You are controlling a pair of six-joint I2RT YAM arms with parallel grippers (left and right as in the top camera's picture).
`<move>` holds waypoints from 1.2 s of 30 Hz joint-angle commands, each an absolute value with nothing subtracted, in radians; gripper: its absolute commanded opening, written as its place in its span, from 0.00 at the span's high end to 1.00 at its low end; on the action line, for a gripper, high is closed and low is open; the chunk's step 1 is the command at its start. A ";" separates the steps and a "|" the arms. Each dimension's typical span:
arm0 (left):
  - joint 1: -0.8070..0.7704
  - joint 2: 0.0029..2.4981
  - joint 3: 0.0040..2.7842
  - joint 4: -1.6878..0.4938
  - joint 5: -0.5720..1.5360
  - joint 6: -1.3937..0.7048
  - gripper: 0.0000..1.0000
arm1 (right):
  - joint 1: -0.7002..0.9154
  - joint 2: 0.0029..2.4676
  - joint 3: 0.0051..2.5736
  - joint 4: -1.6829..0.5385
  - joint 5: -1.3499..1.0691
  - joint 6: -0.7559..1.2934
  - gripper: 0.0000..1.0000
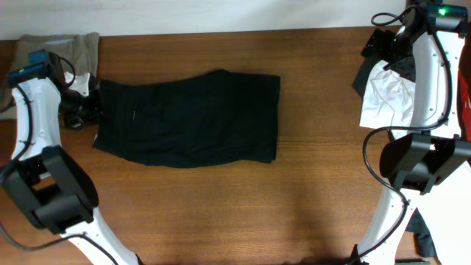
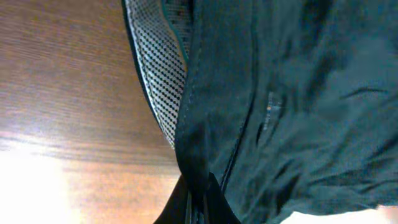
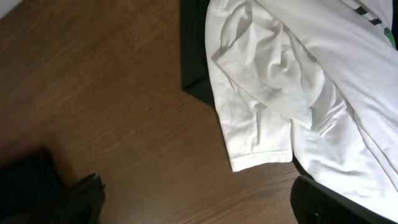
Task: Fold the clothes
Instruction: 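Fold the trousers' left end over toward the right with the left gripper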
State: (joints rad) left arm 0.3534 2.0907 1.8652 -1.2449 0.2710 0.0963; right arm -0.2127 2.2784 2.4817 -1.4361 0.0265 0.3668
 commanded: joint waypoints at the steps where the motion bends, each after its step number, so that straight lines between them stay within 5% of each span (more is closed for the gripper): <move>1: 0.349 1.927 1.903 -1.249 0.265 0.050 0.99 | -0.210 2.264 2.484 -1.436 0.038 0.375 0.01; 11: 0.270 1.760 1.900 -1.244 0.262 0.014 0.99 | -0.210 2.264 2.484 -1.436 0.039 0.375 0.01; 21: -0.014 1.819 1.899 -1.218 0.261 0.015 0.99 | -0.210 2.264 2.484 -1.436 0.038 0.375 0.01; 36: -0.233 2.048 1.899 -1.077 0.273 0.062 0.99 | -0.210 2.264 2.484 -1.436 0.039 0.375 0.01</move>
